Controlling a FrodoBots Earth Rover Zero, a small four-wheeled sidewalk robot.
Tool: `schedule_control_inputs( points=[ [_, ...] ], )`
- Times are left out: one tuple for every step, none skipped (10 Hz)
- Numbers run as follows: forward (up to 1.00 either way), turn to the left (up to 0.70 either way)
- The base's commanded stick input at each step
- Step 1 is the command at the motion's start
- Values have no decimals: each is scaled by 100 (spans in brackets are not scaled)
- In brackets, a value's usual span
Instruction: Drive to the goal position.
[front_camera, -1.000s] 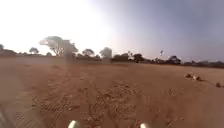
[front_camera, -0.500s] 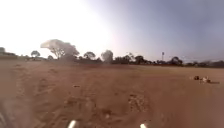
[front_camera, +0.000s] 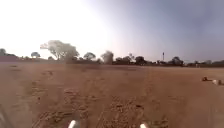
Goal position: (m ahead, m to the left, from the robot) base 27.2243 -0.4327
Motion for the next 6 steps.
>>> schedule_control_inputs(
  points=[
    [100, 0],
    [100, 0],
    [100, 0],
    [100, 0],
    [100, 0],
    [100, 0]
  ],
)
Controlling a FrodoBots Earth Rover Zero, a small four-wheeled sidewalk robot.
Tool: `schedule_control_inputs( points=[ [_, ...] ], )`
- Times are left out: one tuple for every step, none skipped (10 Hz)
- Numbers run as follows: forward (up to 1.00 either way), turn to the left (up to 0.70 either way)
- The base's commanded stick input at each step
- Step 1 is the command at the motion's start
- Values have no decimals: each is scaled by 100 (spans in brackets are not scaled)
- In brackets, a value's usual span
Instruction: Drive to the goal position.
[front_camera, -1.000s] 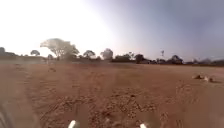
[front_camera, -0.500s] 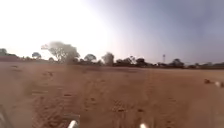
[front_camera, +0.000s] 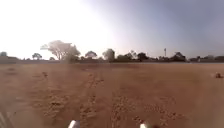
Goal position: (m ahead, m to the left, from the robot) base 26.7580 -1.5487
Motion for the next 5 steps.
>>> schedule_control_inputs(
  points=[
    [100, 0],
    [100, 0],
    [100, 0],
    [100, 0],
    [100, 0]
  ],
)
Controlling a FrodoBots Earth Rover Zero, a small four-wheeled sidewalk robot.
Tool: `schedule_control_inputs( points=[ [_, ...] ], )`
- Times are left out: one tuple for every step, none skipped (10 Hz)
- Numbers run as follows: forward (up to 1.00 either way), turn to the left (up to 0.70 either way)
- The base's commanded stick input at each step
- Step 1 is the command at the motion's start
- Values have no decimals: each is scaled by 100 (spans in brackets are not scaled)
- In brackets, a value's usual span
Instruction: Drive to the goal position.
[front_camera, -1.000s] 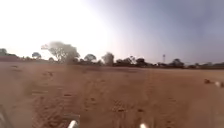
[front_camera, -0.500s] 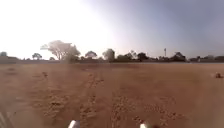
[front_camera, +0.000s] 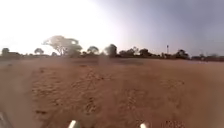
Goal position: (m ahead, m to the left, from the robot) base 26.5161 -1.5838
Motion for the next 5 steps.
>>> schedule_control_inputs(
  points=[
    [100, 0],
    [100, 0],
    [100, 0],
    [100, 0],
    [100, 0]
  ],
)
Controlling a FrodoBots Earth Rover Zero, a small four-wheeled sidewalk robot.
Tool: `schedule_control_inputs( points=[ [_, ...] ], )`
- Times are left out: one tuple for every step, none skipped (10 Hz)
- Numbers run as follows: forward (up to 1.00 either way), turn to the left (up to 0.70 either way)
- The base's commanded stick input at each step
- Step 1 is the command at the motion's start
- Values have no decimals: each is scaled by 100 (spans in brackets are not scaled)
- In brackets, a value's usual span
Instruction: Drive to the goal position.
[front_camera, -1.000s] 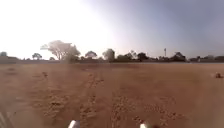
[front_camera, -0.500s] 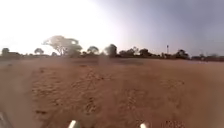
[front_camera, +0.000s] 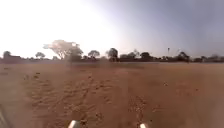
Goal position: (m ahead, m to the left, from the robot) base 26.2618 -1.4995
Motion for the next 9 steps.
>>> schedule_control_inputs(
  points=[
    [100, 0],
    [100, 0],
    [100, 0],
    [100, 0],
    [100, 0],
    [100, -6],
    [100, -14],
    [100, -21],
    [100, -28]
  ],
)
